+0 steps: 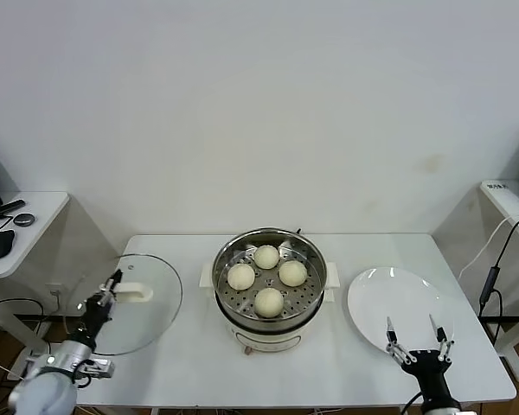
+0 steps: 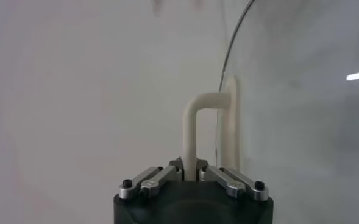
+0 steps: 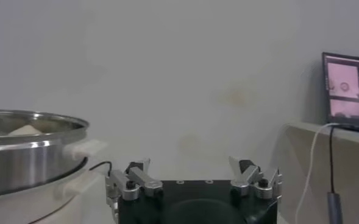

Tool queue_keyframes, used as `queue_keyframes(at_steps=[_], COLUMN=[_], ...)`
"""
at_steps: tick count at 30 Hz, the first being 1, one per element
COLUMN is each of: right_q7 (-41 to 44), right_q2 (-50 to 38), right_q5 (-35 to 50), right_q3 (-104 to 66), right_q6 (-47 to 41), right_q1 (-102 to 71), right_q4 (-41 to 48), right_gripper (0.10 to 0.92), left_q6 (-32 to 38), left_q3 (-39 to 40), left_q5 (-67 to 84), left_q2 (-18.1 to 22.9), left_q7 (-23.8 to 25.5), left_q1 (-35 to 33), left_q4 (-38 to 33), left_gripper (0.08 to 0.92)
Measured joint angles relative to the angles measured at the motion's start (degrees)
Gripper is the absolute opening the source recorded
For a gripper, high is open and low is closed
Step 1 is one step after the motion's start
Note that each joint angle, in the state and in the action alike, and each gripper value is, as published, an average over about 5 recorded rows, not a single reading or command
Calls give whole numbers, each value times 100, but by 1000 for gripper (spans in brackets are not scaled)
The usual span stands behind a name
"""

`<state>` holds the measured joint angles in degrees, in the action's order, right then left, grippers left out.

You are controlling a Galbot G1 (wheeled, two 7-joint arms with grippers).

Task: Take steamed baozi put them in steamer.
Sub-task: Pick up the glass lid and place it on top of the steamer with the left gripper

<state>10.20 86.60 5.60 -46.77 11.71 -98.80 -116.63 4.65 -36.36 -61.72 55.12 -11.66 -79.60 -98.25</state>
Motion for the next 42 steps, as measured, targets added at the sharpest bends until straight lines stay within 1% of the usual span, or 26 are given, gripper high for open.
queue_keyframes(at_steps=[4, 8, 12, 16, 21, 28, 34, 42], right_q7=[10, 8, -6, -37, -82, -89, -88, -89], right_q2=[3, 30, 66, 98, 116, 117, 110, 100], right_q5=[-94, -206, -355, -529, -727, -917, -953, -901], right_q3=[89, 183, 278, 363, 464, 597, 702, 746], right_q6=[76, 151, 227, 297, 337, 363, 360, 327], right_q1=[-17, -2, 45, 95, 149, 200, 197, 207], right_q4=[69, 140, 228, 332, 472, 617, 658, 668], right_gripper=[823, 823, 823, 823, 823, 823, 823, 823], left_q6=[-433, -924, -1496, -2071, -2693, -3280, -3513, -3686], left_q3=[-142, -62, 400, 1168, 2202, 3376, 3998, 4463], left_q5=[525, 1047, 1389, 1467, 1179, 428, -213, -849], left_q2=[-307, -597, -762, -729, -429, 210, 730, 1330], left_q7=[418, 823, 1124, 1397, 1803, 2336, 2579, 2803], left_q1=[-141, -103, 179, 710, 1514, 2429, 2855, 3126], left_q4=[-676, -1294, -1738, -1931, -1962, -1759, -1464, -1045], left_gripper=[174, 174, 174, 174, 174, 174, 174, 174])
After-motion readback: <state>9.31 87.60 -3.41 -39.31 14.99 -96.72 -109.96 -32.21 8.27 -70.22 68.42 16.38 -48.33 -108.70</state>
